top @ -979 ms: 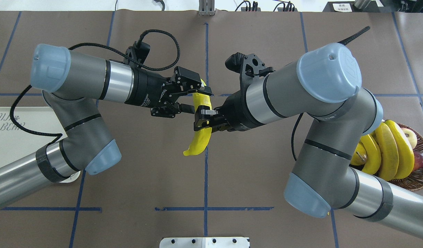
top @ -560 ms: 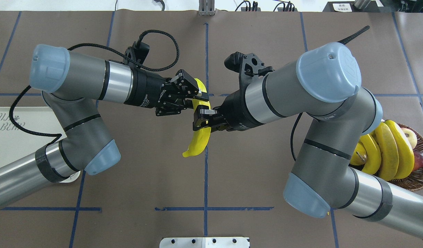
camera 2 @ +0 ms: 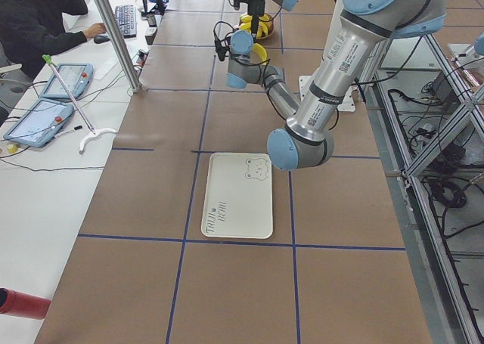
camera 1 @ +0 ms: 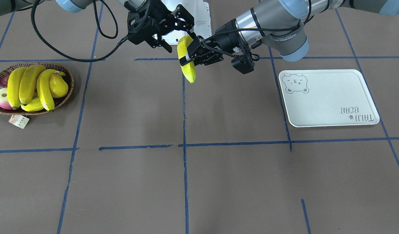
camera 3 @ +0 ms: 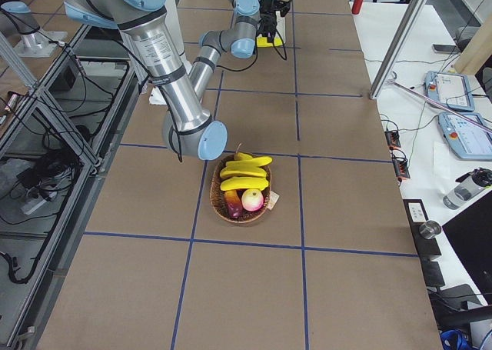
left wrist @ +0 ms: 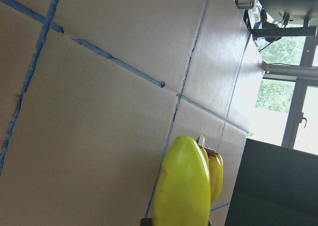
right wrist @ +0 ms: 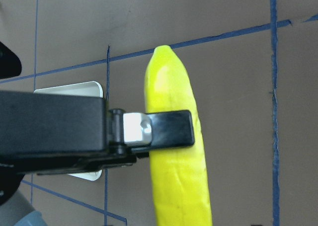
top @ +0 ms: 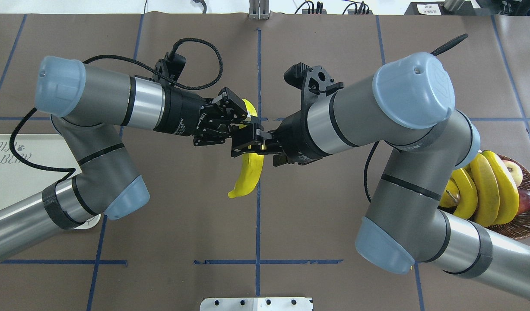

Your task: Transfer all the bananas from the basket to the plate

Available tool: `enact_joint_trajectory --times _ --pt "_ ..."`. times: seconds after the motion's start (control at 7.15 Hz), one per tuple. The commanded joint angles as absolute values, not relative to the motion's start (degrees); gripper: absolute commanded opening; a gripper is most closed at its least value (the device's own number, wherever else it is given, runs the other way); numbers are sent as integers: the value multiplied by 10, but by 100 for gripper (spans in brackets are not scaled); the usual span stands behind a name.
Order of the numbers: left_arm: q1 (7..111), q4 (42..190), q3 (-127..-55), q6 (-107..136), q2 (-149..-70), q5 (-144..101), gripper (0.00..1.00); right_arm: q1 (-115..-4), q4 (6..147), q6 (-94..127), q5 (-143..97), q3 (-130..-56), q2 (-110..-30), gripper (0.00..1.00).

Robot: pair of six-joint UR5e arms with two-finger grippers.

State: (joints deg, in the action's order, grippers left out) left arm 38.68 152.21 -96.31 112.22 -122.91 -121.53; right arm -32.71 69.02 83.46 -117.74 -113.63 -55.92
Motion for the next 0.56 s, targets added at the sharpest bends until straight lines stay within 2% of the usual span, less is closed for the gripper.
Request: enact_joint_trajectory --times 0.0,0.28,0.42 --pt "413 1490 -962 1120 -1206 -1216 0 -330 691 836 -1166 -1141 -560 100" --pt "479 1406 -968 994 -1140 -1220 0 -343 693 837 -1157 -1154 -567 100" --pt "500 1393 -981 928 -1068 -1222 0 -350 693 836 -1142 -1154 -576 100"
